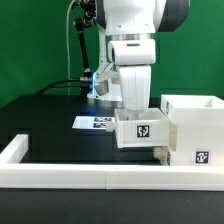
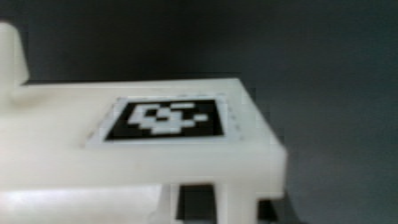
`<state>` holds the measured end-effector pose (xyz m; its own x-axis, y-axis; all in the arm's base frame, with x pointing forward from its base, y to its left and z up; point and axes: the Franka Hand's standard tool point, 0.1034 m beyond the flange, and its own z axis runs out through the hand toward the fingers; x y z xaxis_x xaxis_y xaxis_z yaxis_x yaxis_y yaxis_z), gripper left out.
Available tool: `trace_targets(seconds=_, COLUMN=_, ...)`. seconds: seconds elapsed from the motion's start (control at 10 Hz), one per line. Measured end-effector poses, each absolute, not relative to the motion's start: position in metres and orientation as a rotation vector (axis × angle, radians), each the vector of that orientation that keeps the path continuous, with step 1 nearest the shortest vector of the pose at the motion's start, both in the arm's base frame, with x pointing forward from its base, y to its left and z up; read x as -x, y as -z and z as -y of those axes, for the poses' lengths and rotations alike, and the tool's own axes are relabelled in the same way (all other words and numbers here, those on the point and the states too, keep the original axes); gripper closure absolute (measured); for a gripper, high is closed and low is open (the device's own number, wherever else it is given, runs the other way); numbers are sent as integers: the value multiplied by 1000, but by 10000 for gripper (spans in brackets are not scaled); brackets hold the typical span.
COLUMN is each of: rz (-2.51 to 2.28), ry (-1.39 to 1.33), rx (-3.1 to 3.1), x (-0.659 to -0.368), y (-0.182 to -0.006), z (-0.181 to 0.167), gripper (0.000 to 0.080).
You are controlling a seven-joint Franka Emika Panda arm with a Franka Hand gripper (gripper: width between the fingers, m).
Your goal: Assemble drawer
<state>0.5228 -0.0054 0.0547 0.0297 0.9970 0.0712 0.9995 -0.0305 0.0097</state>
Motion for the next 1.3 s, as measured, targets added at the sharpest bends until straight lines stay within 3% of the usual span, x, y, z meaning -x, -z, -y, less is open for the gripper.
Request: trace_targets(seconds=1.3, rz=2155, ry=95, rx=2220, x=-534, y=-52, z=-6, gripper=755)
